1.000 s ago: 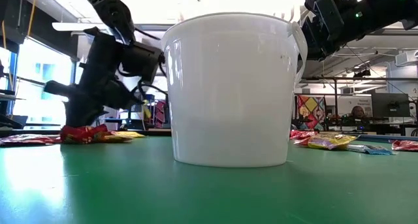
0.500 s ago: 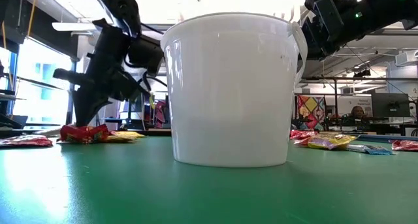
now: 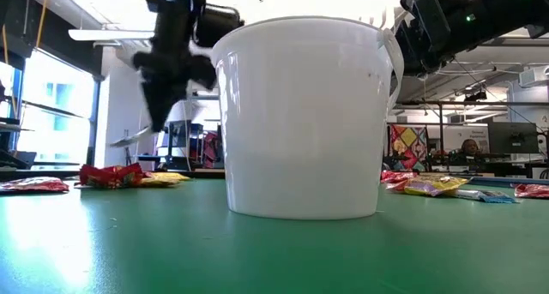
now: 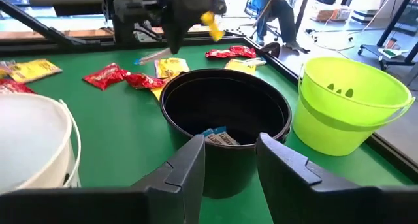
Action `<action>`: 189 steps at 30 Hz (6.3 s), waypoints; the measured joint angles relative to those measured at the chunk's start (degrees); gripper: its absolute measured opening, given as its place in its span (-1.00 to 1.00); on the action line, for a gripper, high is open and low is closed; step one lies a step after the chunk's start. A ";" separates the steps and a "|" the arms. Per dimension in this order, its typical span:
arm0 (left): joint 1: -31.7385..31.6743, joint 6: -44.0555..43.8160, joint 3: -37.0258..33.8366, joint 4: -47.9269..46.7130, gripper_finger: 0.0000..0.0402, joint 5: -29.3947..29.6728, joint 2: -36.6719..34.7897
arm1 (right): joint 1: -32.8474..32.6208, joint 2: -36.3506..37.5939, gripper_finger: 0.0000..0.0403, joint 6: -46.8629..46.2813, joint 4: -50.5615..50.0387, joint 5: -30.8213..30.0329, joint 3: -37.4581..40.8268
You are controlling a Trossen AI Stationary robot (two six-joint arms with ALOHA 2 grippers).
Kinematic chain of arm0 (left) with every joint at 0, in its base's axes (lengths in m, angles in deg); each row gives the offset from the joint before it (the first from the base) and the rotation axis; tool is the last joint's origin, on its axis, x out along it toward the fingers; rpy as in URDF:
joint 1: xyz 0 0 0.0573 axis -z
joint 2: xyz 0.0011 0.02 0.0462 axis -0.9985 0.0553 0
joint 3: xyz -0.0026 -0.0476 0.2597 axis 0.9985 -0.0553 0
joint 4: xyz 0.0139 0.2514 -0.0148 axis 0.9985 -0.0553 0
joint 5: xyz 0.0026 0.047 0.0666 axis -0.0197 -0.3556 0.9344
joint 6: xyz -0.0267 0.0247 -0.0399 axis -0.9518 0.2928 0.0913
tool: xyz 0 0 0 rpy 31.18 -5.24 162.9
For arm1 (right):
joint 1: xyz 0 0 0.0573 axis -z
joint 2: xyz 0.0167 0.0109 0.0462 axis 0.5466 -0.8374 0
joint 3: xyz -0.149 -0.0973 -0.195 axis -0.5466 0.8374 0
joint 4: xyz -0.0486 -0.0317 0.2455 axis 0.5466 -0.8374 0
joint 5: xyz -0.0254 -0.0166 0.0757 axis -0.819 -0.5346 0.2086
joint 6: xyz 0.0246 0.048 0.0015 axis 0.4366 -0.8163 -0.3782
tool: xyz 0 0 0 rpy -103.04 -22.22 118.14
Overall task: Sort candy by brand, put in halloween buckets
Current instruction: Put the white chocolate into the black bucket
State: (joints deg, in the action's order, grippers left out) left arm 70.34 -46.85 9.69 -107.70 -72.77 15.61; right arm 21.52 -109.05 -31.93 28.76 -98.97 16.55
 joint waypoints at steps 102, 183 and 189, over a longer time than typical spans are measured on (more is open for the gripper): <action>21.13 2.76 36.39 54.63 -1.00 -12.01 15.35 | 10.82 0.03 -1.00 -9.38 4.50 14.27 -0.04; -1.19 -30.10 1.59 18.75 -1.00 14.65 -21.82 | 10.11 0.68 -0.95 -26.87 -28.82 8.20 -14.93; -12.97 -39.60 1.59 12.71 -0.99 14.64 -15.36 | 11.50 0.68 -0.74 -27.13 -29.55 9.09 -14.93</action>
State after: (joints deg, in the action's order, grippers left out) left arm 57.37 -86.44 11.28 -94.99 -58.13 0.24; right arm 33.01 -108.37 -59.06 -0.79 -89.88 1.62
